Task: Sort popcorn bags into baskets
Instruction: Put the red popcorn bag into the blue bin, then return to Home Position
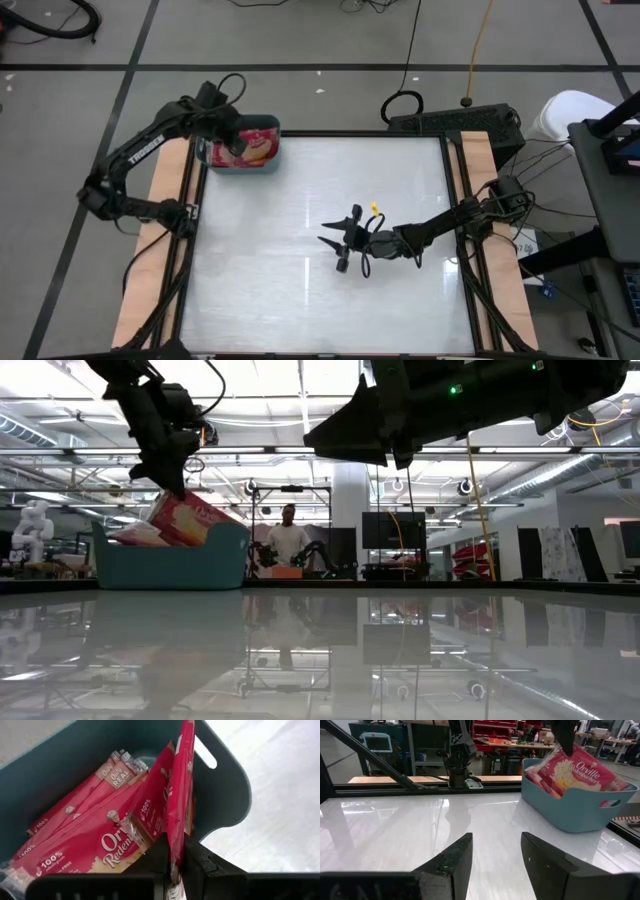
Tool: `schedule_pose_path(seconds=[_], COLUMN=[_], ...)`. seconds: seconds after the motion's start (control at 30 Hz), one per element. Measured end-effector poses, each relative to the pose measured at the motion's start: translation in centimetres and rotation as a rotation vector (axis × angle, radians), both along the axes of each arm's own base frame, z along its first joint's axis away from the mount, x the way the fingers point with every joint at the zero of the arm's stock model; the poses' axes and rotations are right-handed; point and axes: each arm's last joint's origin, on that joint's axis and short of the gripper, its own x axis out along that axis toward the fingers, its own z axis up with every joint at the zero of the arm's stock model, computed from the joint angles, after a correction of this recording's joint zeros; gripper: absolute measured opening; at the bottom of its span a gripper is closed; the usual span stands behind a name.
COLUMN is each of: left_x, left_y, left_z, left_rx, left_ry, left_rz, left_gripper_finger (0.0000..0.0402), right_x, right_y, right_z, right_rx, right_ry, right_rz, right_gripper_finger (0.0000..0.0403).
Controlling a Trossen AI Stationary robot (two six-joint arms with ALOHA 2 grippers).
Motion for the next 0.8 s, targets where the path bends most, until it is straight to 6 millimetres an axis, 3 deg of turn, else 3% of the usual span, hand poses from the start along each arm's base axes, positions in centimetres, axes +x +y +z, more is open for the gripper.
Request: schedule_pose_path(seconds=[0.13, 0.57, 0.7, 0.8], left_x=[0.1, 0.1, 0.0, -0.5], left_y=[0.3, 0.6, -0.8, -3.1], left_z=[-0.4, 0.2, 1.7, 3.6], left_rx=[0.0, 0.102, 0.17, 0.254], left_ry=[0.022, 0.042, -0.002, -0.06], left_rz=[-0.005, 0.006, -0.019, -0.068], left_gripper_finger=[0.0053, 0.0169, 0.0174, 0.0167], right_x=[0.0, 0.0, 0.0, 0.0], right_y=[0.0, 0.0, 0.0, 0.0], right_z=[0.0, 0.0, 0.0, 0.0], right_rx=[0.0, 0.0, 0.0, -0.002], right_ry=[0.0, 0.0, 0.0, 0.001], right_rz=[0.0, 0.0, 0.0, 0.002], right_gripper_finger=[0.016, 0.016, 0.016, 0.016])
